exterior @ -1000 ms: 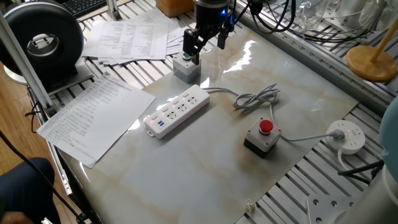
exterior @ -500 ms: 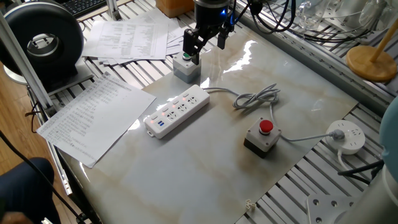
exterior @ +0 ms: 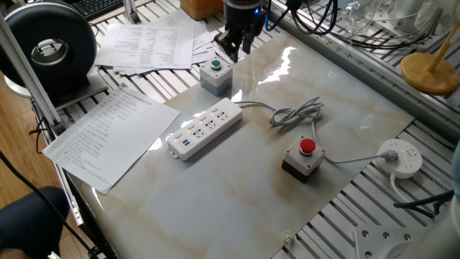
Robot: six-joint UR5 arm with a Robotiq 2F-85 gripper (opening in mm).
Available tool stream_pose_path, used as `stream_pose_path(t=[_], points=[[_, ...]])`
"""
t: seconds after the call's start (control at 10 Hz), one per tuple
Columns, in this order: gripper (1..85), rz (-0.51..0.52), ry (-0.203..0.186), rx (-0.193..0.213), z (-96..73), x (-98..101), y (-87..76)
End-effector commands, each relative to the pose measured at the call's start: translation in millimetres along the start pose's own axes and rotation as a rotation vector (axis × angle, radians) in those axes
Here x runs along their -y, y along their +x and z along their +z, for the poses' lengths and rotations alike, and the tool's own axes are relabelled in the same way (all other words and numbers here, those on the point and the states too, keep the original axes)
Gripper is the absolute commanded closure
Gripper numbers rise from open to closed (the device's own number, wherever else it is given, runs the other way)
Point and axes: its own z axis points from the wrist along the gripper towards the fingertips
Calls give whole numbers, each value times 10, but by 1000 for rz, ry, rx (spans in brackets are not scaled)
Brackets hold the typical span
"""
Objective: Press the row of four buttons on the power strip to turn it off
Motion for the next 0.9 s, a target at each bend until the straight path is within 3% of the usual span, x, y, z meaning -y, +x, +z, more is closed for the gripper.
stream_pose_path(t=[0.0,0.1,0.3,0.4,0.5,0.6,0.7,0.8], points=[[847,-2,29,27,-16,69,-67],[847,-1,23,16,-19,56,-40],[847,37,-21,-95,-18,-62,242],[847,30,-27,-100,-47,-73,255],[847,-32,-33,-96,-91,-66,240],[847,-119,-96,-95,-117,-216,242],[847,-202,-137,-119,-126,-321,301],[847,-268,-140,-167,-158,-340,387]])
